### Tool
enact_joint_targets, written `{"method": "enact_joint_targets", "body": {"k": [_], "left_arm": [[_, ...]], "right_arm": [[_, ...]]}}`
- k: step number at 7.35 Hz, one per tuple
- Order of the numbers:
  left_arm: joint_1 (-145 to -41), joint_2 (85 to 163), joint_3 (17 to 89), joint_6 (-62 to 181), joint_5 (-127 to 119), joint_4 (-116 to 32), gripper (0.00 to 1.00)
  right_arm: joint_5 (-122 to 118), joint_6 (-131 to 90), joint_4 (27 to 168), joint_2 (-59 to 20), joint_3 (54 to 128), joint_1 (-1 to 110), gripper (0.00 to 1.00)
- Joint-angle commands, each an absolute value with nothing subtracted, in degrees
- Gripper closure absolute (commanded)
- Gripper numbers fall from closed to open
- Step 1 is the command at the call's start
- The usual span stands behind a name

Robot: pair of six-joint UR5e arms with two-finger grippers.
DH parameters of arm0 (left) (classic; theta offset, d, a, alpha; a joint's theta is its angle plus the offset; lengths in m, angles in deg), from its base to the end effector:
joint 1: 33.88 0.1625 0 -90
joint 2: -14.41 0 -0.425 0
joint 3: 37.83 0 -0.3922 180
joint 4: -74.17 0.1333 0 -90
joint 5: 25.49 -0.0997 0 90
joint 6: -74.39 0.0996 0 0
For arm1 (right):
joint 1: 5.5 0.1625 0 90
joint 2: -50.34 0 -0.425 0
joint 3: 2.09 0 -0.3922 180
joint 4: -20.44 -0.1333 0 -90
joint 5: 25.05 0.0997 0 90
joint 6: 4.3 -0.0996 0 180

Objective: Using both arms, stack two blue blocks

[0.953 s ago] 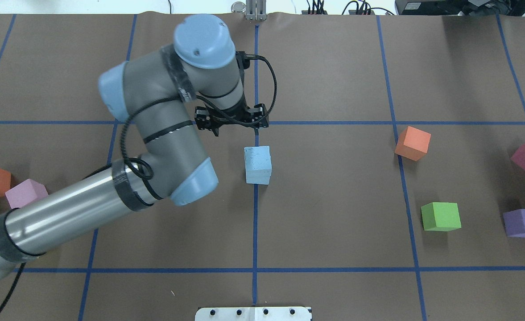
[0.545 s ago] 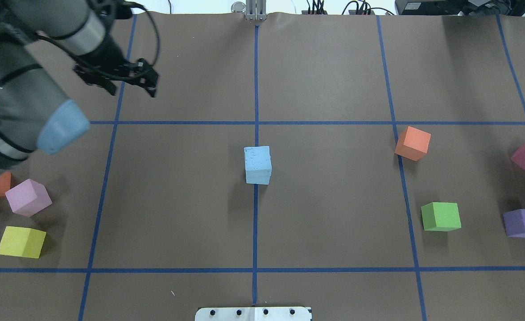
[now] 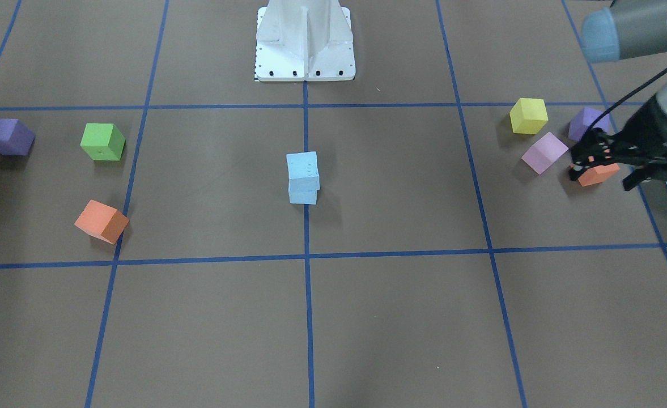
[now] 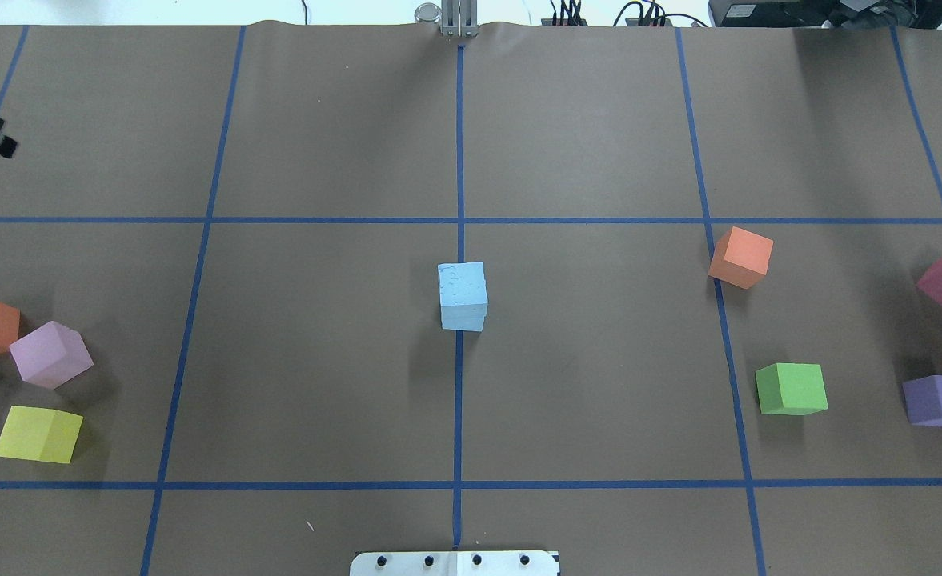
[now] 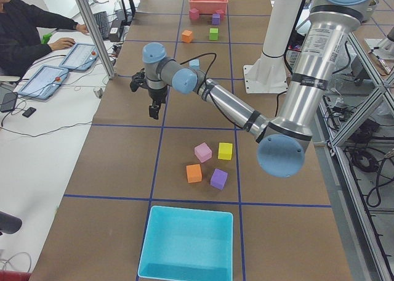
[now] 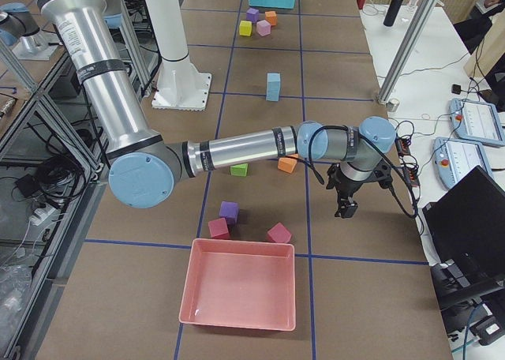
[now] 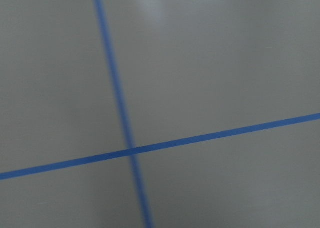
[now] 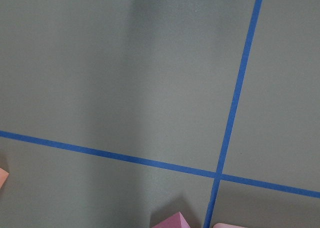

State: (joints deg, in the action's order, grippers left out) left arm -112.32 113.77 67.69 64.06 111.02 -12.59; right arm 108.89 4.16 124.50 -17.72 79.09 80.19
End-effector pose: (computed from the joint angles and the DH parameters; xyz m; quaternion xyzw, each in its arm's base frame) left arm 0.0490 -0.5441 0.4438 0.0957 0.4135 0.0838 0.9016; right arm 0.0160 -0.6423 0.5410 0.0059 -0.3741 -0.1001 0.9219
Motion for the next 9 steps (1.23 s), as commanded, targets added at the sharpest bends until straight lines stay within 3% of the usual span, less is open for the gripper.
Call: {"method": "enact_joint_targets", "body": {"k": [1,7,9], "left_arm": [[-121.7,107.3,65.5,74.5,113.6,-13.2,0.02],[-124.7,106.0,61.1,78.0,113.0,-13.1,0.02],[-124.8,105.2,61.3,78.0,113.0,-13.2,0.02]], "right_arm": [[108.9,3.9,124.5,-17.7,79.5,80.2,0.0],[108.4,0.7,124.4,-17.9,80.9,79.8,0.0],[108.4,0.6,124.4,-24.8,88.3,79.8,0.0]]}}
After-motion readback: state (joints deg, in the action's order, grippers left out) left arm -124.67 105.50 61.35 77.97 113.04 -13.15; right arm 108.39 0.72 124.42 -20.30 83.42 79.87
